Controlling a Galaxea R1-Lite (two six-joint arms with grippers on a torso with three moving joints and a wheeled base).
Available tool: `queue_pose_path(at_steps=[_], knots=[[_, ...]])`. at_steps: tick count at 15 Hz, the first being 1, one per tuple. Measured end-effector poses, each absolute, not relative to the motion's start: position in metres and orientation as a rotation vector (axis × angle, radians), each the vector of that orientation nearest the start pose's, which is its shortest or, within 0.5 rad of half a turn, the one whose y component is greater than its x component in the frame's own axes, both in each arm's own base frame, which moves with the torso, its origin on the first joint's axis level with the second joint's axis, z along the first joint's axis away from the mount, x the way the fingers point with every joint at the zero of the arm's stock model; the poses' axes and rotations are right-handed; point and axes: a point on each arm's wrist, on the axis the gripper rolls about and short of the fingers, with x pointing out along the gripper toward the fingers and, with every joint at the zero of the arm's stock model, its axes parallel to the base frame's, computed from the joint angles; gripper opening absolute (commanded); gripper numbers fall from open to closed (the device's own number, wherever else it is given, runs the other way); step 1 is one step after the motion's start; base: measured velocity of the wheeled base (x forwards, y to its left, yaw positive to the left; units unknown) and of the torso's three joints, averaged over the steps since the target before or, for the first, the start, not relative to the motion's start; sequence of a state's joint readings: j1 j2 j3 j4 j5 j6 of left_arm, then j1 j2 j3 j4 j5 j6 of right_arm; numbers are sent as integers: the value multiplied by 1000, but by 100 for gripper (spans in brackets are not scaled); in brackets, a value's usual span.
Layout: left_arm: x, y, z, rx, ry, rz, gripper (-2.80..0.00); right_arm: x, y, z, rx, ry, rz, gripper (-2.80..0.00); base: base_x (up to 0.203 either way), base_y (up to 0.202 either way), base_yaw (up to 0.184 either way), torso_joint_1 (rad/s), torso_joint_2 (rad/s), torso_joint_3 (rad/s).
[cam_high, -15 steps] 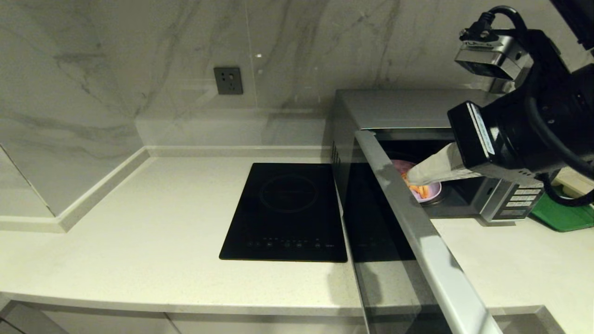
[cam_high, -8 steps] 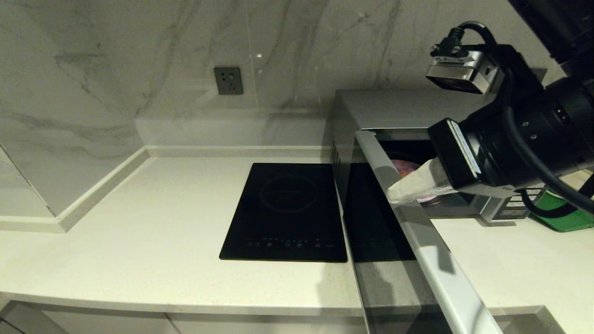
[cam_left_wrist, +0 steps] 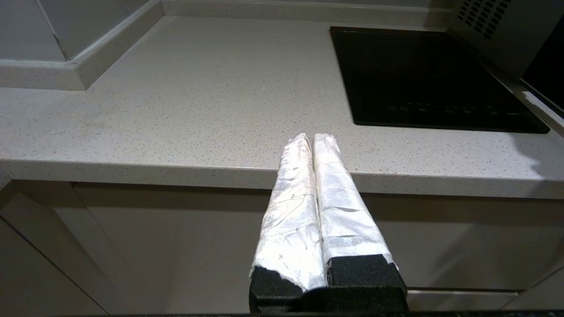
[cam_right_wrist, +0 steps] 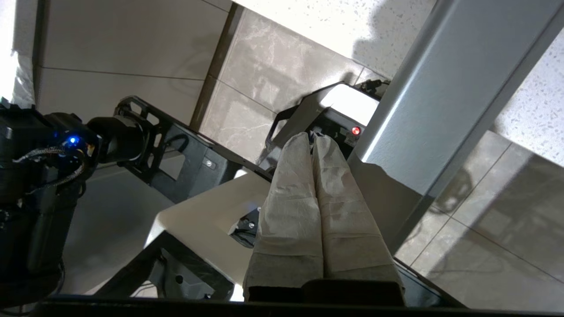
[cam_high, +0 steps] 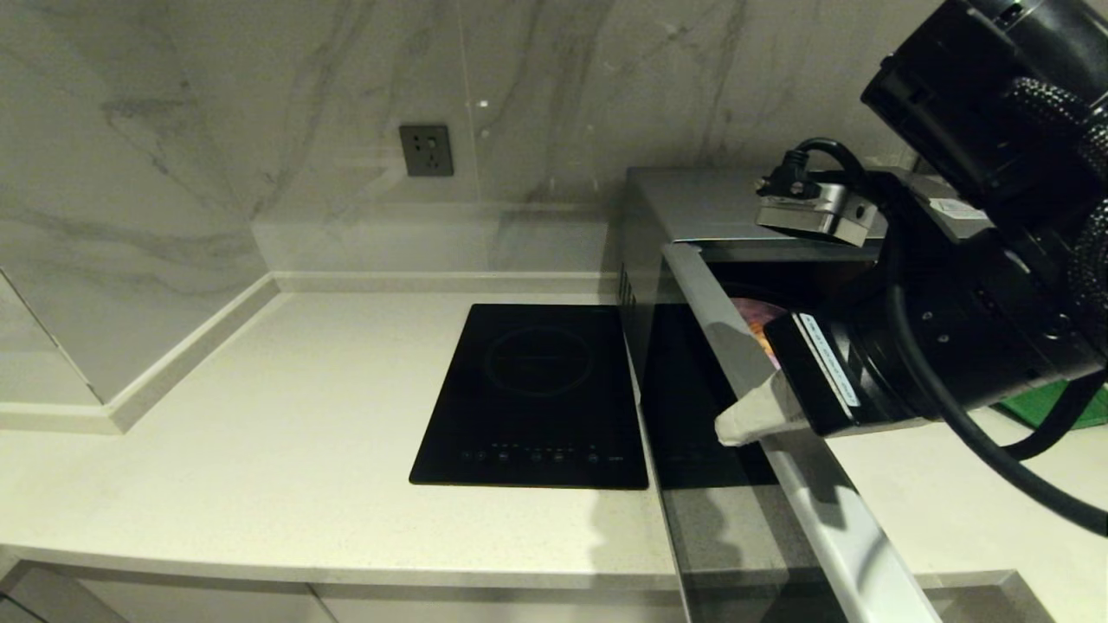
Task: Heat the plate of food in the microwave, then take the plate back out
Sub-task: Close the microwave oven
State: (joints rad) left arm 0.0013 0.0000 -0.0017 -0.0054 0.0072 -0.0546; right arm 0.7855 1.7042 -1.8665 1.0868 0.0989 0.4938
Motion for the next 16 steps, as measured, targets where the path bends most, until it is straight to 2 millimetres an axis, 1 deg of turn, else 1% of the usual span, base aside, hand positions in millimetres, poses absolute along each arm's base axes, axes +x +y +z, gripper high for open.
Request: queue_pose_path(at_steps=[4, 6, 12, 16], knots=[[-23, 0, 76, -55, -7, 8, -280, 177, 175, 313, 53, 1033, 446, -280, 0, 0, 0, 0, 0, 0], [-23, 0, 77, -55, -8, 8, -280, 172, 165, 314, 50, 1022, 418, -280, 0, 0, 0, 0, 0, 0], [-23, 0, 77, -53, -8, 8, -280, 154, 121, 323, 92, 949, 295, -280, 0, 0, 0, 0, 0, 0], [-23, 0, 76, -54, -7, 9, -280, 151, 84, 318, 152, 936, 128, -280, 0, 0, 0, 0, 0, 0]])
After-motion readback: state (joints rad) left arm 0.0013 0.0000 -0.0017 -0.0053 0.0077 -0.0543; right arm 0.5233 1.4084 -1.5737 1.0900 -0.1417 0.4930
